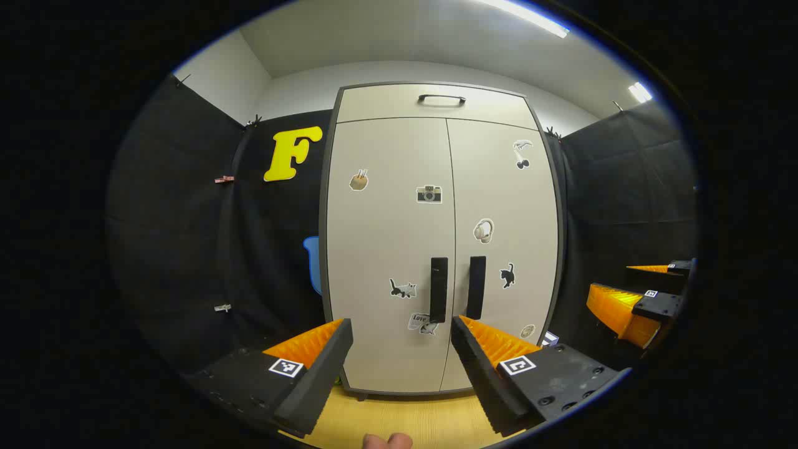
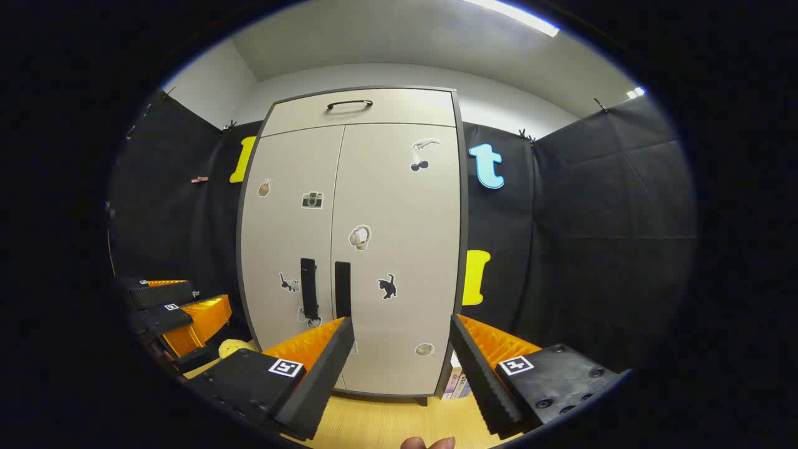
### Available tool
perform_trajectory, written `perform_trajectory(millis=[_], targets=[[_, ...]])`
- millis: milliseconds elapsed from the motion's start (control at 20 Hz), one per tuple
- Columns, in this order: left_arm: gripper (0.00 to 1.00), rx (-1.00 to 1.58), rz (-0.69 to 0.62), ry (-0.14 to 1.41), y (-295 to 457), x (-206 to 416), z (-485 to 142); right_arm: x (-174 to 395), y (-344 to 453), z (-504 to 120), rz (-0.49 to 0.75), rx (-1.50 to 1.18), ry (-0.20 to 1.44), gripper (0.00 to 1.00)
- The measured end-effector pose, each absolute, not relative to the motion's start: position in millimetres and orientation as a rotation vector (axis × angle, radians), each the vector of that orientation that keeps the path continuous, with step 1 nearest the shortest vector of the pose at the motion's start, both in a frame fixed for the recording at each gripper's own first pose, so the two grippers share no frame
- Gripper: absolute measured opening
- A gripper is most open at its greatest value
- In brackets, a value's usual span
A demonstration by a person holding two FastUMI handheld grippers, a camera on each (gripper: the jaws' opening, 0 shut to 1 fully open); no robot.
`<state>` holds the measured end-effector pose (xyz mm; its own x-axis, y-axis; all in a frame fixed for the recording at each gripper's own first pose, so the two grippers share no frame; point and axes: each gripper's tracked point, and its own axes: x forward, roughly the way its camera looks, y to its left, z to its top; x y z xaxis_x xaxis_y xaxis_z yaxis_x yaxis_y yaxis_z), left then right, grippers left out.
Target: Open the right door of the double-door shoe cabinet with the right hand, and open the left door with the left hand.
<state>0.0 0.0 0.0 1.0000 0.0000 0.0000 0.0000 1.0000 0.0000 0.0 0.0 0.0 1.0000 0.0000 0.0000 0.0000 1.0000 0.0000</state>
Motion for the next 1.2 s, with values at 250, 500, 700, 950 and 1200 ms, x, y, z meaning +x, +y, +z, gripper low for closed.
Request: perform_trajectory(millis=[250,500,700,950,1200], targets=[[0.98,0.009,0.000,0.001,2.4,-2.5,-0.7,1.0,0.8,2.7,-0.014,-0.009,-0.008,0.98],[0.98,0.001,-0.003,0.003,4.4,-2.6,-2.3,2.5,8.5,-2.5,0.003,0.046,0.025,0.98],[0.98,0.004,0.004,0.000,9.2,-1.6,-2.3,3.4,-1.6,0.4,-0.029,0.024,0.008,0.98],[0.98,-0.001,0.000,-0.004,16.1,-0.9,-2.7,10.3,14.2,-11.2,0.015,0.042,0.055,0.98],[0.98,-0.002,0.003,0.002,31.4,-7.8,-9.4,47.1,35.9,-5.0,0.003,0.014,-0.005,0.98]])
